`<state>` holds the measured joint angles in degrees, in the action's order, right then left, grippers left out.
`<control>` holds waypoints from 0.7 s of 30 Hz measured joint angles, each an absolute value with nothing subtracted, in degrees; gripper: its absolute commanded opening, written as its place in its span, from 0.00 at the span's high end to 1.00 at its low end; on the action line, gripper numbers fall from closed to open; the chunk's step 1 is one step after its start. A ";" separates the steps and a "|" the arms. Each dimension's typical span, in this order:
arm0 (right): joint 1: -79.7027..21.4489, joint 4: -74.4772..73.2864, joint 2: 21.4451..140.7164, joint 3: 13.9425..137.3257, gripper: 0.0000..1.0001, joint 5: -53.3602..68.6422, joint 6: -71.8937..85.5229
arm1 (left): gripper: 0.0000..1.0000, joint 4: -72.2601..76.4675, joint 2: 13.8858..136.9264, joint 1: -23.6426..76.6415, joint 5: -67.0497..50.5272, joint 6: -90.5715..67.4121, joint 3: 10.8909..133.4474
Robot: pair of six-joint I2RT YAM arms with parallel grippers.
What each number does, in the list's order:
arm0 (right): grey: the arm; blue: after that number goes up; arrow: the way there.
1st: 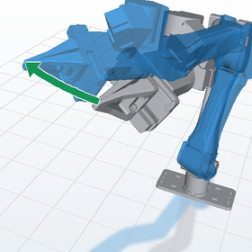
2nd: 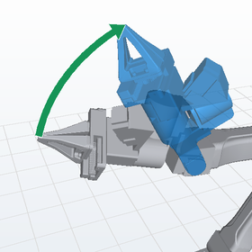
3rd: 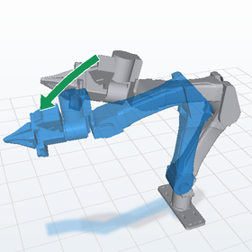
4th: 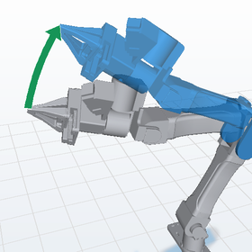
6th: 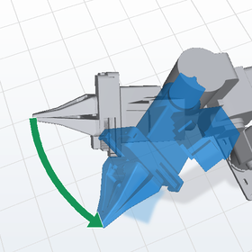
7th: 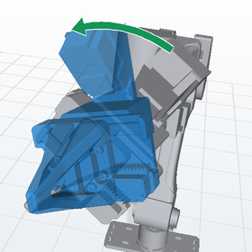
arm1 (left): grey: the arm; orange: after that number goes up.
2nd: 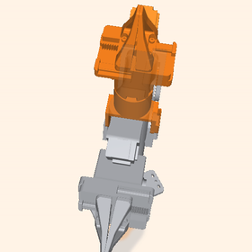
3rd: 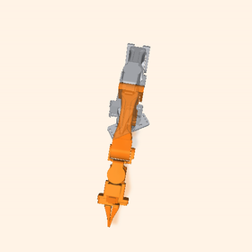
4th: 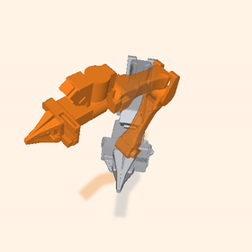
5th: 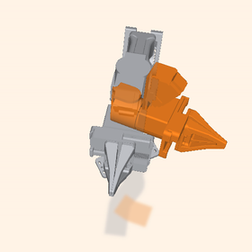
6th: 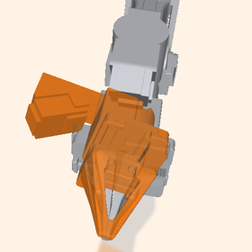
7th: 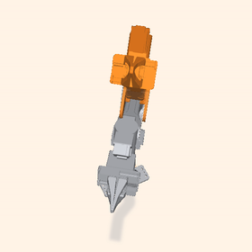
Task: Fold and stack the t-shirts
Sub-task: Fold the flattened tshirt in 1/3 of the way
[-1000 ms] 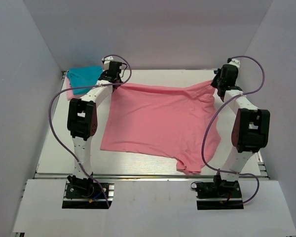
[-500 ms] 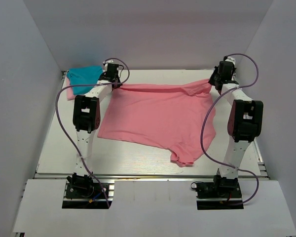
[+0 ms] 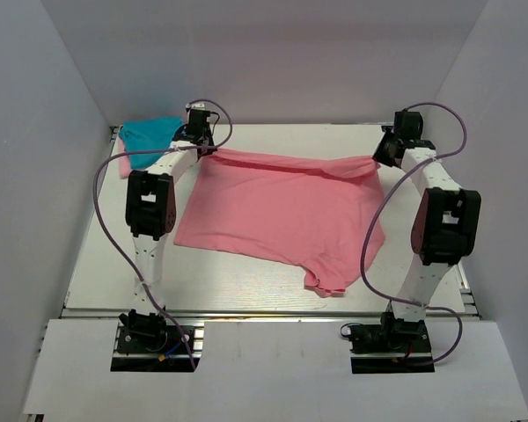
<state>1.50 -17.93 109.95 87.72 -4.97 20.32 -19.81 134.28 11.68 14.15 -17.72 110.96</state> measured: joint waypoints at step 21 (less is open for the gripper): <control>1.48 -28.93 93.62 71.11 1.00 -3.20 23.14 | 1.00 -27.57 124.81 11.27 14.35 -13.58 101.30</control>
